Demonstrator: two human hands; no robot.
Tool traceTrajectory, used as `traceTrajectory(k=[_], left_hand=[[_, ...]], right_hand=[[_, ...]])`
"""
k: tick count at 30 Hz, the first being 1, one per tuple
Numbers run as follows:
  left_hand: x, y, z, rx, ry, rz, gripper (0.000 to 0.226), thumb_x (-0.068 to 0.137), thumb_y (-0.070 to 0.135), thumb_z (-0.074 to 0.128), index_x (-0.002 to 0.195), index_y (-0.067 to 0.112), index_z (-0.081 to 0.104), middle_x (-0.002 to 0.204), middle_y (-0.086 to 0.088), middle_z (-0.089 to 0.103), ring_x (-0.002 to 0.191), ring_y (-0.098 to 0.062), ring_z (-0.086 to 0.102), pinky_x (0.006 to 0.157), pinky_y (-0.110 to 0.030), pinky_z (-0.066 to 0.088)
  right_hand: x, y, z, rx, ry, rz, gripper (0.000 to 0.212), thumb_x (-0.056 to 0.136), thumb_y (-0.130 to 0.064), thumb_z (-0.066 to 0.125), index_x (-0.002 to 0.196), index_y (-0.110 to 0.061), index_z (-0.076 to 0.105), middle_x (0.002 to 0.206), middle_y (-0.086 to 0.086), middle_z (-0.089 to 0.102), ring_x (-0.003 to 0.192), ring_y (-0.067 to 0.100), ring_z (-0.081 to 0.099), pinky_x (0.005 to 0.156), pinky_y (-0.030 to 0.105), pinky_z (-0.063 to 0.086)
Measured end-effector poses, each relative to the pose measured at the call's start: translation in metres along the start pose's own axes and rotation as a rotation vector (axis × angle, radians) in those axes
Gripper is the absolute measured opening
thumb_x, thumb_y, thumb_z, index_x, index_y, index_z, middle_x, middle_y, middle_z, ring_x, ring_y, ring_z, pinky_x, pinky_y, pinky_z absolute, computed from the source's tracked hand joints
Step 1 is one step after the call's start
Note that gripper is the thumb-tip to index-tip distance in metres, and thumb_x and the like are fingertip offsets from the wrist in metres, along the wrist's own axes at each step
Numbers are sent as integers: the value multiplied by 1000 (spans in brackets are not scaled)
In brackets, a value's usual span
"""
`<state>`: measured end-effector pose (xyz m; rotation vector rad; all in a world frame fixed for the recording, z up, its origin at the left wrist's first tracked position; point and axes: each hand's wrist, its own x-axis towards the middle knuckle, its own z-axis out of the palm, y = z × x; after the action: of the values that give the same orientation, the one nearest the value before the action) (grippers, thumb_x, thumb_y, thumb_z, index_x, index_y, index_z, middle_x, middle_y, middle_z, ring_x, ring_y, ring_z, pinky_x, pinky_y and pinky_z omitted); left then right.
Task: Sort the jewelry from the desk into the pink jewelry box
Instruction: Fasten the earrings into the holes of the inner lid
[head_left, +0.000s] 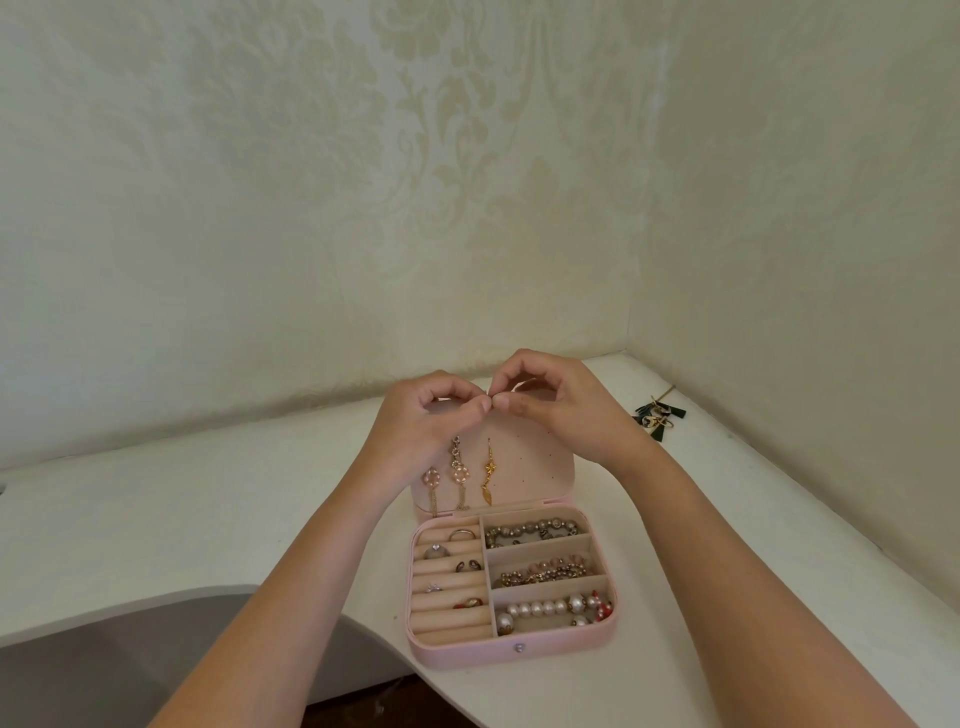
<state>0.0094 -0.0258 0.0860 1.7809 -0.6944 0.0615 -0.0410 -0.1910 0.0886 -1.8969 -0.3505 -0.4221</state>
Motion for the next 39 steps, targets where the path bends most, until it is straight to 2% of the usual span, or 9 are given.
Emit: traceTrajectory(k=[4,11,18,23,25,29,39], left_hand=[[0,-1,1,19,-9,4,14,81,13,71,70,21,69,72,10,67,68,3,59,65,-9,42],[1,-4,0,46,-17,10,19,81,11,70,68,24,68,68,16,65,66,4,58,63,-8,41],[1,-2,1,31,-17,3,6,69,30,64,66,24,67,67,16,64,65,5,56,61,-7,40],[1,-3,0,26,-25,9,8,75,23,72,68,23,68,71,13,66,67,4,58,64,-8,41],[2,-4,0,19,-20,-3,9,80,16,73,72,20,70,74,10,68,69,3,59,66,-9,43],[0,-1,-3,-57,-24,-27,3,79,18,73,76,18,73,73,10,70,70,2,62,66,-10,46],[-1,-1,-6,-115,-36,-24,8,74,15,76,73,20,71,72,11,71,70,0,64,66,-11,47]], right_hand=[[0,0,0,-6,-5,10,16,85,-4,65,81,-19,63,82,-9,64,78,4,58,75,17,45],[-1,-2,3,-57,-21,-7,19,87,-7,63,80,-25,61,81,-10,61,74,-1,54,72,17,42],[-1,-2,4,-76,-29,-21,21,90,-8,60,79,-25,58,78,-13,58,69,-4,51,67,11,38],[0,1,4,-112,-26,-20,18,92,-11,58,79,-24,57,77,-13,56,66,-4,49,63,10,35],[0,1,4,-92,-20,-12,14,92,-12,59,80,-21,58,78,-12,57,67,-3,50,63,11,37],[1,2,1,-52,0,-1,8,90,-12,61,83,-15,61,81,-8,60,73,0,55,67,13,42],[-1,-2,0,-9,13,33,15,85,-11,67,79,-24,66,78,-12,66,74,4,60,68,14,46]])
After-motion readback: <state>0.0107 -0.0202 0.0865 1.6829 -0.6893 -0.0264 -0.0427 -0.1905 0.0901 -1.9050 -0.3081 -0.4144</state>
